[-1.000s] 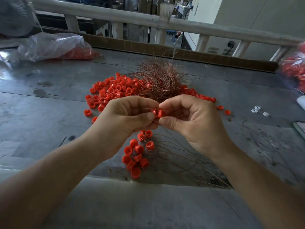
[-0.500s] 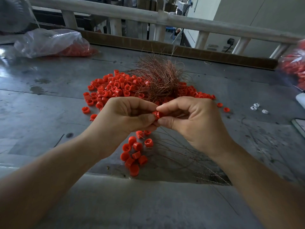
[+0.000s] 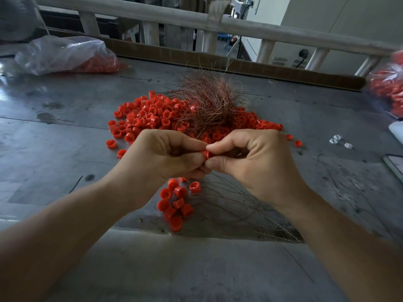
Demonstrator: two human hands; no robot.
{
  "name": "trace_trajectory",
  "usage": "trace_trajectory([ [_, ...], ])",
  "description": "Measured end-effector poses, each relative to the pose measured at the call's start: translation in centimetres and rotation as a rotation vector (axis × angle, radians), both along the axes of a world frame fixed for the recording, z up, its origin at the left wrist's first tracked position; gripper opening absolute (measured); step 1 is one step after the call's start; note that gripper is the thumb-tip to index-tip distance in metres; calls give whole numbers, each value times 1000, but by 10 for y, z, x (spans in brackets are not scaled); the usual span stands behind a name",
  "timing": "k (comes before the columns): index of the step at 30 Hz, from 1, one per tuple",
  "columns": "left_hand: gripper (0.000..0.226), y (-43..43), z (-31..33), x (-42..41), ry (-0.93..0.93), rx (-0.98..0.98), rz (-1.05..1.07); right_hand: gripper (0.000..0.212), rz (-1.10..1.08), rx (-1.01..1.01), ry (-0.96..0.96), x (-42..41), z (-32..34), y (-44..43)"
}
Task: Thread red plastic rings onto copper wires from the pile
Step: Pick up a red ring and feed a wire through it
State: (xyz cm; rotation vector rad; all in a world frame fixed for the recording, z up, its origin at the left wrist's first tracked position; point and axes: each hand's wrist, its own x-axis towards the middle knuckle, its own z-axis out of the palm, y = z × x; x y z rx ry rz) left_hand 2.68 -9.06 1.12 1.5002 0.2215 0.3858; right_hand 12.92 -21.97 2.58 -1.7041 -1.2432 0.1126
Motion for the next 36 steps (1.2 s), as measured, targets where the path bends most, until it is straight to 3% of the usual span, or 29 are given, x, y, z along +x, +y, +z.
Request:
trace_trajectory([
  [15, 25, 1, 0, 1, 3, -106, -62, 23, 48, 18, 25, 6, 2, 0],
  [20, 37, 6, 2, -3, 4, -134, -182, 29, 131, -52, 100, 8, 2, -1],
  [22, 49, 8, 1, -3, 24, -120, -226, 31, 195, -154, 66, 9, 2, -1],
  [25, 55, 9, 0, -3, 29, -119, -249, 16, 214, -234, -22, 8, 4, -1],
  [31, 59, -3, 1, -4, -101, 103, -183, 9, 158, -215, -141, 5, 5, -2],
  [36, 56, -8, 1, -8, -178, 105, -182, 9, 153, -133, -117, -2, 4, -3],
])
